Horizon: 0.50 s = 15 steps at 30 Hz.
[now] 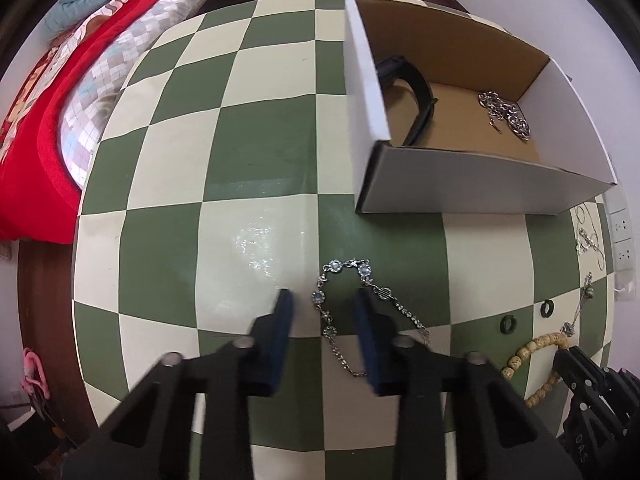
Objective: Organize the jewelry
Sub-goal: 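Grasp the silver link bracelet with the left gripper while the right grasps the wooden beads, then lift both bracelets into the white box and release them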
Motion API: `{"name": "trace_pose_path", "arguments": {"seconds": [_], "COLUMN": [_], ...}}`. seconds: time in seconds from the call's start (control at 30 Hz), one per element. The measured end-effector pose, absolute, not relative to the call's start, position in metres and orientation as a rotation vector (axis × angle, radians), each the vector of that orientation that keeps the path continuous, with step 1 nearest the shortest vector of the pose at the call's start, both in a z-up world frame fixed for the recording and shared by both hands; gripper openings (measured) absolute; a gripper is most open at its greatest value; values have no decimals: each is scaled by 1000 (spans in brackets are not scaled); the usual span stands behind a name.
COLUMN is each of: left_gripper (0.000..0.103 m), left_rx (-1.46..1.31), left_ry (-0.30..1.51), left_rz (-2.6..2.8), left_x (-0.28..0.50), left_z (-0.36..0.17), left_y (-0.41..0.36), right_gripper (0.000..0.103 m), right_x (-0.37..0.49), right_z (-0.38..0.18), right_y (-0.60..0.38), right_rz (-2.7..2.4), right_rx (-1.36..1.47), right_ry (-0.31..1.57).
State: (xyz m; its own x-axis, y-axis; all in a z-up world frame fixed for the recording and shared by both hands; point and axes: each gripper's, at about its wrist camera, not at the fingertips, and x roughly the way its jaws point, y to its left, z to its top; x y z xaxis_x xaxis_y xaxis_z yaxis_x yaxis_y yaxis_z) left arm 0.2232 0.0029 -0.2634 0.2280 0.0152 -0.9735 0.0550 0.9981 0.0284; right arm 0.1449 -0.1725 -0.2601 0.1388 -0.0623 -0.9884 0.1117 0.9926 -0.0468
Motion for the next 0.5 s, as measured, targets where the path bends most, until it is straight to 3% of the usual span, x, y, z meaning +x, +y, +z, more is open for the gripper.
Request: {"name": "trace_pose_path", "arguments": {"seconds": [0.07, 0.5], "left_gripper": [9, 1], "left_rx": [67, 53], "left_ry": [1341, 1341], "left_rz": [-32, -40], "left_x": [221, 211], "left_z": [-263, -261], "left_y": [1, 4], "right_gripper": [11, 11], "right_x": [146, 150], "right_z": [-260, -261], "right_y": [-173, -177], "right_rz": [-127, -134], "right_rx": [40, 52], "right_ry": [1426, 1427]}}
